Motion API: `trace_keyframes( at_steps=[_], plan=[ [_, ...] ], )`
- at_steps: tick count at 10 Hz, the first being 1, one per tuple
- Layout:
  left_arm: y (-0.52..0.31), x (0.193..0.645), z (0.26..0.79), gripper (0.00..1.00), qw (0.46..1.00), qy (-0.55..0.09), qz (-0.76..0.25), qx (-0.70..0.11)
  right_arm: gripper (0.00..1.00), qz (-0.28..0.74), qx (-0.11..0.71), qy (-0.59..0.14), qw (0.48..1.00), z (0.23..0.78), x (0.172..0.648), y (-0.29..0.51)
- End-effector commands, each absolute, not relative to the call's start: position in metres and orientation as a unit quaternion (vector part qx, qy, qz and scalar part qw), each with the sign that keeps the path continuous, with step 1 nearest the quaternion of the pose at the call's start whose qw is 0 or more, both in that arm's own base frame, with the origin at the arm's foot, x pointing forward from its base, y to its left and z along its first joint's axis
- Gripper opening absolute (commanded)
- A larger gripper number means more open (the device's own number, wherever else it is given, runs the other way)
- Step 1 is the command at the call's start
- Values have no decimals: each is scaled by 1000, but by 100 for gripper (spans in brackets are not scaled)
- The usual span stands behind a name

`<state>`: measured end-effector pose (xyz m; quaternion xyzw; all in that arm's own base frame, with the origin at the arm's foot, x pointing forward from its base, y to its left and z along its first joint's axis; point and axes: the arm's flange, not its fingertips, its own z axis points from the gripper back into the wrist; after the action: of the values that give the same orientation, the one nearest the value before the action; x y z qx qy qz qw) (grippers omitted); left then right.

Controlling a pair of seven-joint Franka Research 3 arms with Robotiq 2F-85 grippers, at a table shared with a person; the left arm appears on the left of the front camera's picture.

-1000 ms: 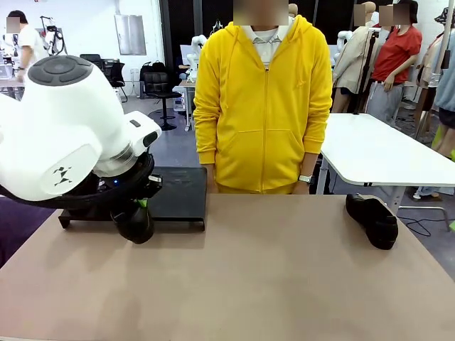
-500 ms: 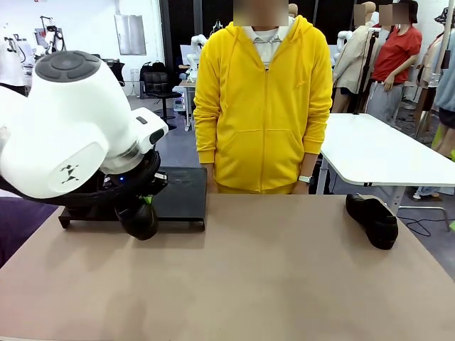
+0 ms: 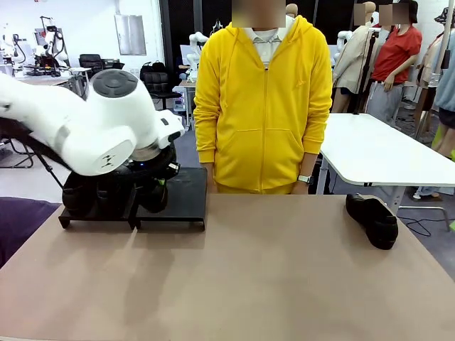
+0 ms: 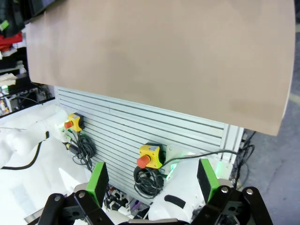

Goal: Organize the shoes by placing them on the stand.
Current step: Place the Shoe from the middle of the table onto the Shoes Stand.

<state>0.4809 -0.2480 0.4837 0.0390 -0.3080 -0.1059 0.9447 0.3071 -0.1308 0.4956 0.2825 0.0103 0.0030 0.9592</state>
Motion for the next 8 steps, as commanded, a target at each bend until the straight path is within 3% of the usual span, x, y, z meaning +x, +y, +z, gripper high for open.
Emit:
trace_keyframes(
  at_steps=[1, 8],
  plan=[
    [-269, 533, 483, 0, 941, -317, -96, 67, 100, 8, 277, 12, 961, 494, 305, -132],
    [-272, 573, 442, 0, 940, -312, -41, 135, 100, 8, 277, 12, 961, 494, 305, -132]
  ],
)
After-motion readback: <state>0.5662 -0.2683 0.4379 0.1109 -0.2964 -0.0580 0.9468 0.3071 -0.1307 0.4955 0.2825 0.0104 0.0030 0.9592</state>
